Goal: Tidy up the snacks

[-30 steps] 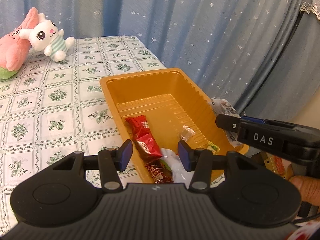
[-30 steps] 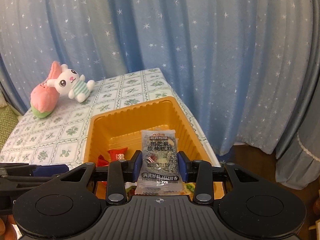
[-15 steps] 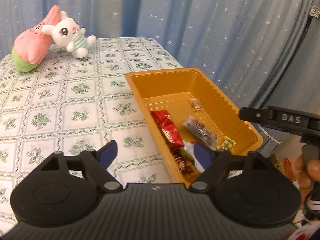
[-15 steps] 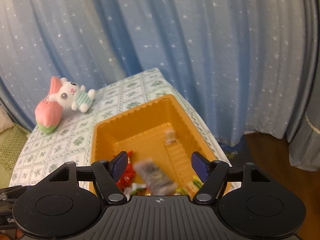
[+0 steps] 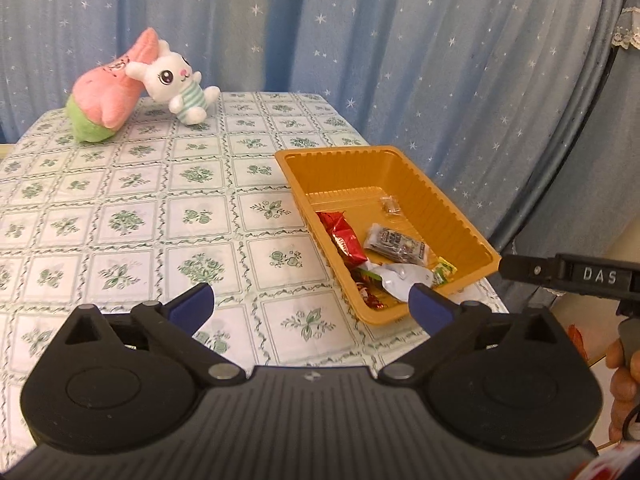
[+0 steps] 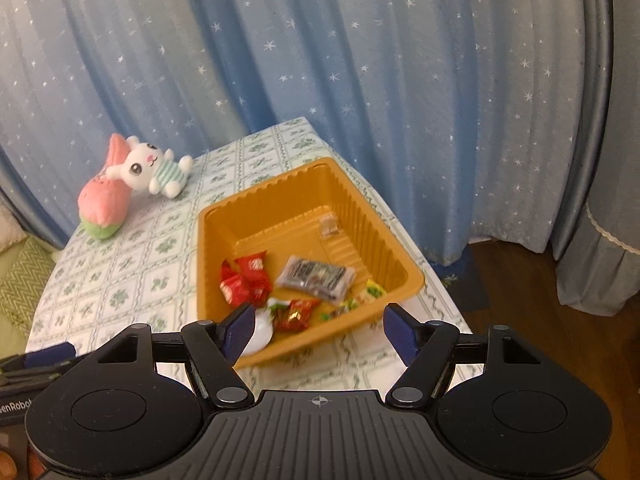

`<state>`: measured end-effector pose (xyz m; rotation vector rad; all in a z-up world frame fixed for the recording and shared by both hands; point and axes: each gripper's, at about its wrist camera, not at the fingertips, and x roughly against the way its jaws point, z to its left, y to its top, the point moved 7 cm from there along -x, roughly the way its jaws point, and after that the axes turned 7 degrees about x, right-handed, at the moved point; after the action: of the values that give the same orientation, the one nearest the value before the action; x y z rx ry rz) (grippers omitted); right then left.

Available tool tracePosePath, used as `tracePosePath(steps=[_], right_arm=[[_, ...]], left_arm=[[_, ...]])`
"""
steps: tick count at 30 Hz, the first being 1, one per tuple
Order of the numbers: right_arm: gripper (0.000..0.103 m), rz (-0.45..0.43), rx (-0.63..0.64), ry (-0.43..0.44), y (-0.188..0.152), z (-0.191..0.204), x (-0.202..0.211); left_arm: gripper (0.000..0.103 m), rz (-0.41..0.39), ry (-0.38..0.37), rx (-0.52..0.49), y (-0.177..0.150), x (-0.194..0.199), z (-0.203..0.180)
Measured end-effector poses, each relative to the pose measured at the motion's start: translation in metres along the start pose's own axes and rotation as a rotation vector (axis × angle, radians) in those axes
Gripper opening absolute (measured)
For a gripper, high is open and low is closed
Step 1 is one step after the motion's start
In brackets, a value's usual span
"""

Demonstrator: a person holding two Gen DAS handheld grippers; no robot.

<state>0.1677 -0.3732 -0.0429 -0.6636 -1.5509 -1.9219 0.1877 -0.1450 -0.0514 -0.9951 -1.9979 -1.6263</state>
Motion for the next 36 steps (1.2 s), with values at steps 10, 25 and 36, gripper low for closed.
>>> tracePosePath(steps=[10,25,36], right_arm=[[0.077,0.001,0.115,-0.041,-0.026,0.037,0.048],[0.077,-0.013,0.142,-0.034,-0.055,0.075,0.098],[0.077,-0.036,0.166,-0.021,-0.064,0.094,0.122]], left_arm=[[0.103,-0.009,0.013,0.015,-0.015,0.055,0.006],[0.103,-0.025,0.077,0.009,-0.045,0.118,0.012],[0.103,-0.047,0.106,0.053,-0.048,0.148,0.023]])
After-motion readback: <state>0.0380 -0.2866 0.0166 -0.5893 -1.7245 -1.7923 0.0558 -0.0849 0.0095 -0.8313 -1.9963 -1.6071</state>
